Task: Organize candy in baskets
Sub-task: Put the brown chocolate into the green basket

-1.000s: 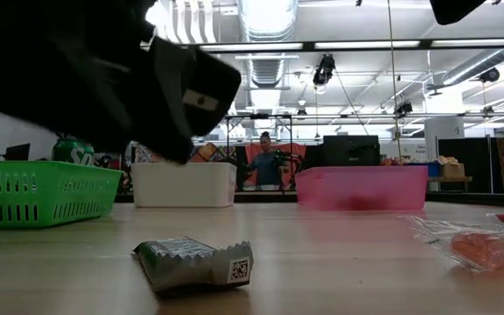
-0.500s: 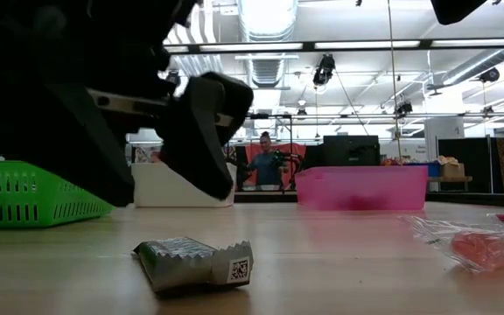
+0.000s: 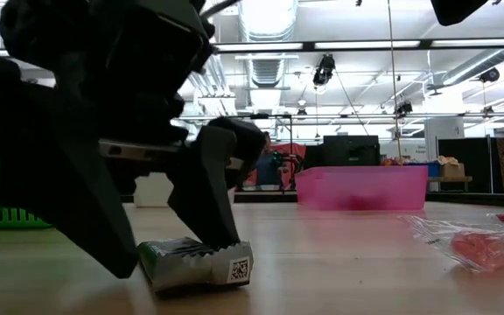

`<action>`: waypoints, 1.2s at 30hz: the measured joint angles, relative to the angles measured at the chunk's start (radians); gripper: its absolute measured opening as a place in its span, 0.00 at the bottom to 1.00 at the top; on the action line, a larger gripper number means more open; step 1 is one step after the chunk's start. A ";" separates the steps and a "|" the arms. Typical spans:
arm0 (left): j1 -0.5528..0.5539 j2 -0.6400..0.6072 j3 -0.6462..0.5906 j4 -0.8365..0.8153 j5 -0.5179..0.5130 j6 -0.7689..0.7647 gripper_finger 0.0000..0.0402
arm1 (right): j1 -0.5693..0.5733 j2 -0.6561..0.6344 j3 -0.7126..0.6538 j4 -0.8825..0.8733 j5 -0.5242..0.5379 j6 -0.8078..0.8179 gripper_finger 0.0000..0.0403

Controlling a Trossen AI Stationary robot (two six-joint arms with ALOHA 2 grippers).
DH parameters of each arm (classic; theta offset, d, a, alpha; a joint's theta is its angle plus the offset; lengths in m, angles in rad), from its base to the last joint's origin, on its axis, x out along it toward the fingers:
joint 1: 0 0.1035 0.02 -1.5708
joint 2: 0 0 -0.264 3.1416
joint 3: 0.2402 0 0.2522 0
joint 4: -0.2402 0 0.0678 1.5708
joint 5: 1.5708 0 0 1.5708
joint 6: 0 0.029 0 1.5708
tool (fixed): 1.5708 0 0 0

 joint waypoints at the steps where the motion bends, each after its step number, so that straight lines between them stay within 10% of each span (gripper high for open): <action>1: 0.004 0.005 0.000 0.004 0.005 0.000 0.50 | 0.000 0.000 0.000 0.000 0.000 0.000 0.35; 22: 0.047 0.071 0.001 0.094 0.144 0.028 0.21 | 0.000 0.000 0.001 0.001 0.000 0.000 0.35; 36: 0.044 0.061 -0.003 0.100 0.230 -0.022 0.19 | 0.000 0.000 0.001 0.002 0.000 0.003 0.35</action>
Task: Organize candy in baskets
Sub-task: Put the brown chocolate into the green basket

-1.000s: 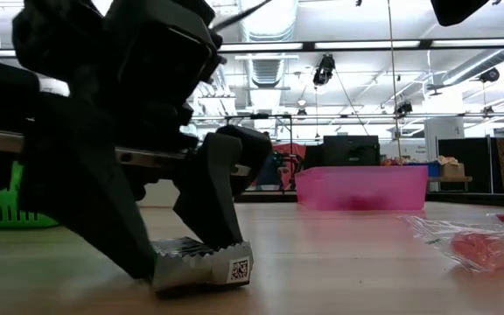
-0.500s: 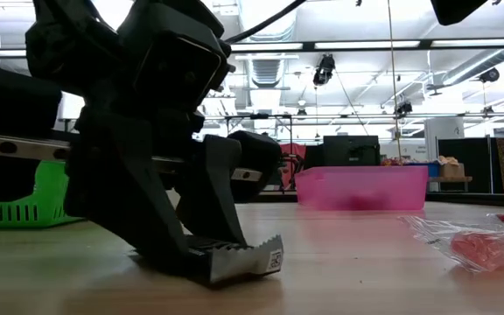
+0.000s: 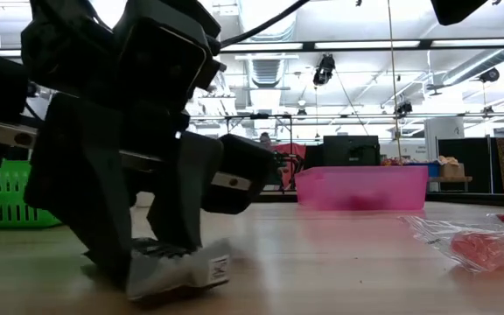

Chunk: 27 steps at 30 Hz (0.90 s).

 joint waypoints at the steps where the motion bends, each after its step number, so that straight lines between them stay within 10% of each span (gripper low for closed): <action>1: 0.000 -0.004 0.000 -0.004 0.001 -0.001 0.19 | 0.000 0.000 0.000 0.000 0.000 0.003 0.35; 19: 0.000 -0.139 0.000 -0.206 -0.178 0.039 0.00 | 0.000 0.000 0.002 0.008 -0.001 0.014 0.35; 27: -0.010 -0.142 0.013 -0.212 -0.009 0.048 0.00 | 0.000 0.000 0.002 0.013 -0.001 0.013 0.35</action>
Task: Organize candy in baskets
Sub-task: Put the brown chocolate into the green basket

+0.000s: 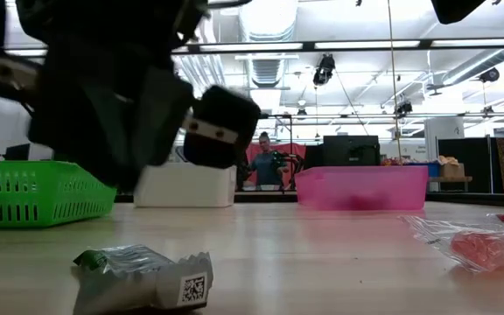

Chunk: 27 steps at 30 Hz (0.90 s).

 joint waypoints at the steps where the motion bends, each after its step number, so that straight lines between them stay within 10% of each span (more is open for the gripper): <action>1: -0.006 -0.001 0.004 -0.001 0.011 0.001 0.00 | 0.000 0.000 0.000 0.000 0.000 0.000 0.35; 27: -0.030 -0.008 0.004 -0.125 -0.266 -0.086 0.00 | 0.000 0.000 0.000 -0.001 0.000 -0.001 0.35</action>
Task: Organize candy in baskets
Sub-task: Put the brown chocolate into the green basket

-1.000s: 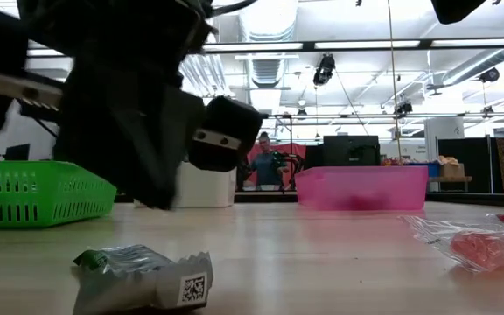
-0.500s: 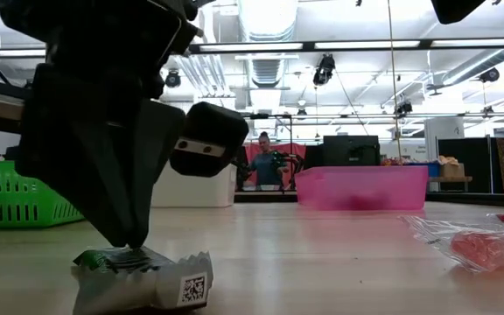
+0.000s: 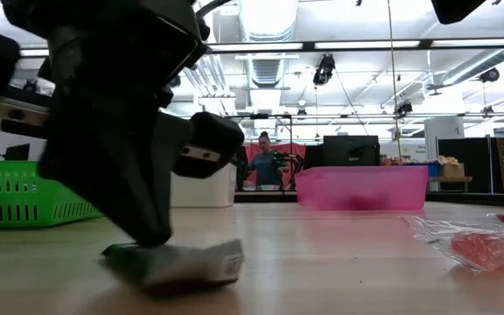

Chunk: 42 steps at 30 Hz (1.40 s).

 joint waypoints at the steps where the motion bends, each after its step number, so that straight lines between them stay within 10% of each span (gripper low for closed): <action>1: 0.002 -0.011 -0.001 -0.017 -0.024 0.000 0.00 | 0.000 0.000 0.000 0.000 0.000 0.000 0.35; 10: 0.030 -0.073 -0.004 -0.078 -0.250 0.002 0.00 | 0.000 0.000 0.000 -0.001 0.000 -0.008 0.35; 22: 0.027 -0.099 -0.008 -0.006 -0.055 0.180 0.02 | 0.000 0.000 0.000 0.000 -0.002 -0.040 0.35; 35: 0.019 -0.008 -0.008 0.117 -0.045 0.259 0.41 | 0.000 0.036 -0.005 0.001 -0.004 -0.042 0.35; 42: 0.019 0.038 -0.008 0.120 0.023 0.282 0.44 | 0.000 0.036 -0.005 0.009 -0.002 -0.054 0.35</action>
